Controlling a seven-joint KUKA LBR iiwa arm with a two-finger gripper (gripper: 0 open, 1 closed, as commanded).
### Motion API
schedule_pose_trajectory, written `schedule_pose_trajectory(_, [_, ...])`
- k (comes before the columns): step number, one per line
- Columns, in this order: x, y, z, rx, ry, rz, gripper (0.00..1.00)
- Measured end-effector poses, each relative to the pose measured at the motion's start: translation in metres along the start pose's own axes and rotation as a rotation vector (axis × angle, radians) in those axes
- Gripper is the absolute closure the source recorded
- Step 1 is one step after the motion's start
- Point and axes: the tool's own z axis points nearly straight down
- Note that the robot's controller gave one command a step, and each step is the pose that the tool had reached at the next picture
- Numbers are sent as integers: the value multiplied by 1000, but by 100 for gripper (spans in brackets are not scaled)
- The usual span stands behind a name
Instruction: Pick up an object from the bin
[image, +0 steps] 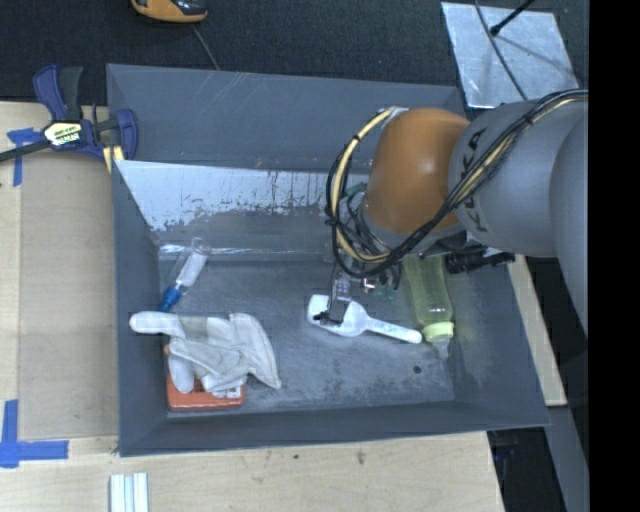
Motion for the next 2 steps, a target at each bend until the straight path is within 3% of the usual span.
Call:
schedule_pose_trajectory(1, [1,-21,21,2,3,-117,0])
schedule_pose_trajectory(2, [5,-39,47,2,1,-54,0])
